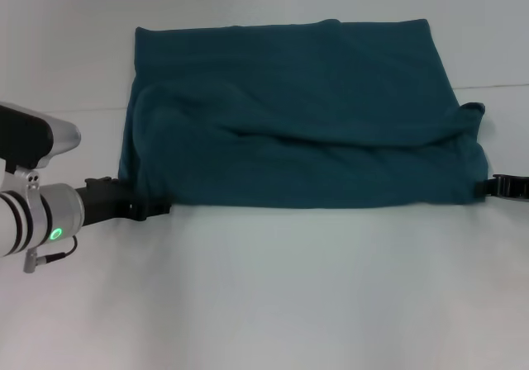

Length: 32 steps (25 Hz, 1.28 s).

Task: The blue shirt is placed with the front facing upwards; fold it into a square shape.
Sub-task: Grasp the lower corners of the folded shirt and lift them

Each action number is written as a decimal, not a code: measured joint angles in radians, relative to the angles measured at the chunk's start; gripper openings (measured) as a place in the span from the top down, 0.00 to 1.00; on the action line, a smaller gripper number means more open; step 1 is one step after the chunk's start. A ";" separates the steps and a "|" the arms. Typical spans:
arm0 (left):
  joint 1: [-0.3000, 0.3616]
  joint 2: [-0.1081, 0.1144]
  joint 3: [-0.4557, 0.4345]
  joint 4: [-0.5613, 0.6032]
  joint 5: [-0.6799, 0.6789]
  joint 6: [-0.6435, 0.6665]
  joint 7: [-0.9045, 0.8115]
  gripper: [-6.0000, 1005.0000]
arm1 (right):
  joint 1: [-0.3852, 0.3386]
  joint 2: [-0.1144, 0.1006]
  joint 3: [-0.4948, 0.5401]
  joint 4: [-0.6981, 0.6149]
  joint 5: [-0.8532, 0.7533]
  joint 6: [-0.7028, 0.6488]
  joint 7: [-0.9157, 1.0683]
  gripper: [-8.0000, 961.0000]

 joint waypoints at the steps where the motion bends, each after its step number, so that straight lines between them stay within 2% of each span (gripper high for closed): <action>1: 0.000 0.000 0.000 0.000 0.007 0.000 0.000 0.18 | 0.000 0.000 0.000 0.000 0.000 0.000 0.000 0.97; 26: -0.006 0.002 0.004 0.010 0.046 -0.026 0.000 0.18 | -0.004 0.000 0.003 0.000 0.001 0.000 0.000 0.97; 28: -0.006 0.001 0.011 0.010 0.049 -0.038 0.000 0.28 | -0.004 0.000 0.003 0.000 0.001 0.000 0.000 0.97; 32: -0.005 -0.001 0.019 0.006 0.057 -0.066 0.000 0.37 | -0.004 0.001 0.003 0.000 0.002 0.000 0.000 0.97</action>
